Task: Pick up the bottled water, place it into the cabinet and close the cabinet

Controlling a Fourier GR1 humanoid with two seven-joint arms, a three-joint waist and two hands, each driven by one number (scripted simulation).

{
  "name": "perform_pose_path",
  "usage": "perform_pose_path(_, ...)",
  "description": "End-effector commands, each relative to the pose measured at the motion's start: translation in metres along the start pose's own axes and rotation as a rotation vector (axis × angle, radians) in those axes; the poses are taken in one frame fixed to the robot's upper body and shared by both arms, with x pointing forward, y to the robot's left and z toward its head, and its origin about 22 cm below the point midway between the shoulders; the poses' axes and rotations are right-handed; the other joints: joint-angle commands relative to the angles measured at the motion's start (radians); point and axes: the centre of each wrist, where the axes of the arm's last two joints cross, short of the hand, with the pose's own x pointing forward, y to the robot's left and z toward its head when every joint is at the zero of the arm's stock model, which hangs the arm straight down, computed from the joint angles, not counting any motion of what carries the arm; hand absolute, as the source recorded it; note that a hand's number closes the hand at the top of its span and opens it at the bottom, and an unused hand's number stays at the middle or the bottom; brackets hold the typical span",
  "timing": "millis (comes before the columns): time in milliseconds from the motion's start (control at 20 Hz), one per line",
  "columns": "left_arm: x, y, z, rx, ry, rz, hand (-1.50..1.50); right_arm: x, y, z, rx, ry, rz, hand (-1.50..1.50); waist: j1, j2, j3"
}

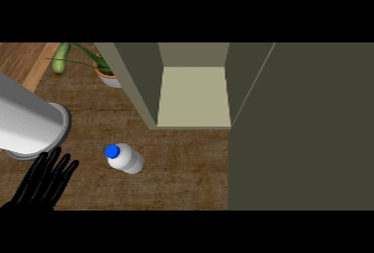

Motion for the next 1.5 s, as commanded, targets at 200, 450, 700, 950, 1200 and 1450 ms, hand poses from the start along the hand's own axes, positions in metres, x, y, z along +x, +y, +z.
perform_pose_path(200, -0.035, 0.023, -0.017, -0.007, 0.015, -0.049, -1.50, -0.011, -0.003, -0.004, 0.019, -0.017, 0.009, -1.50, 0.000, 0.001, 0.001)
perform_pose_path(450, -0.046, 0.042, -0.029, 0.007, 0.035, -0.115, -1.50, 0.003, 0.003, 0.022, 0.033, 0.012, -0.002, -1.50, -0.007, 0.000, 0.001)
perform_pose_path(700, -0.065, 0.066, -0.048, 0.031, 0.048, -0.103, -1.50, -0.001, 0.019, 0.019, 0.020, 0.010, -0.018, -1.50, -0.006, 0.001, 0.001)
perform_pose_path(950, -0.098, 0.065, -0.065, 0.018, 0.123, -0.077, -1.50, 0.012, 0.005, 0.029, 0.051, 0.013, -0.011, -1.50, -0.011, 0.001, 0.001)
perform_pose_path(1200, -0.123, 0.083, -0.065, 0.060, 0.151, -0.040, -1.50, 0.000, -0.005, 0.019, 0.046, 0.014, 0.009, -1.50, -0.007, 0.002, 0.001)
perform_pose_path(1450, -0.136, 0.103, -0.077, 0.088, 0.186, 0.016, -1.50, 0.011, 0.010, 0.022, 0.043, -0.004, -0.016, -1.50, -0.011, 0.002, 0.000)
